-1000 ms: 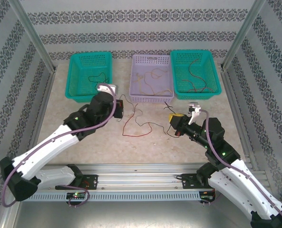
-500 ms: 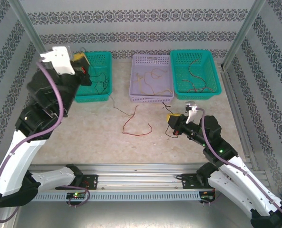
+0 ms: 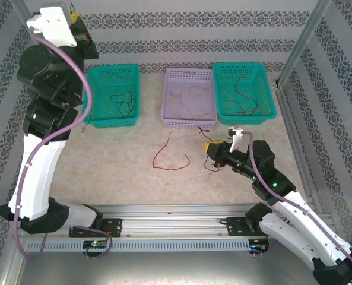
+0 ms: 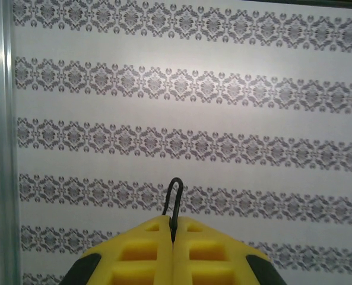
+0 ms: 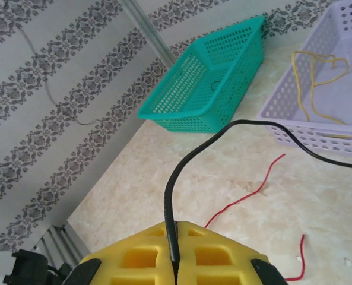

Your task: Untangle the cables

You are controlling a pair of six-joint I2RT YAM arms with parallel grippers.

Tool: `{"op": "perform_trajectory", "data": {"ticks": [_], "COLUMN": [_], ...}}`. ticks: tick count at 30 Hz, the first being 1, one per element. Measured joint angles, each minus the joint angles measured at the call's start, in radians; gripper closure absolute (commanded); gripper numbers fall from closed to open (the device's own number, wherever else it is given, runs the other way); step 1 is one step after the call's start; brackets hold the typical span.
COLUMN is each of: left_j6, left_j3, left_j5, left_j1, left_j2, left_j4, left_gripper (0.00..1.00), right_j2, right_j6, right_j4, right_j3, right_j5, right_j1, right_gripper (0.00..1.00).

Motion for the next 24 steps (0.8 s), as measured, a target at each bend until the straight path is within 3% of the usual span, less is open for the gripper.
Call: {"op": "perform_trajectory", "data": {"ticks": [7, 24], "left_j6": [-0.053, -0.169], "left_j3": [0.089, 0.153], "left_j5": [0.1, 0.197], "left_j1": [0.146, 0.286], "left_j2": [0.142, 0.453], "left_j4": [0.056, 0.119], "left_gripper": [1.0, 1.0], "right_j2": [0.047, 0.123], "right_j6": [-0.011, -0.084], "right_j4": [-0.002, -0.016], "right_j3": [0.044, 0.1], "right_j5": [-0.04, -0.073], "right_j1": [0.047, 0.111], "right_gripper": [1.0, 1.0]}}
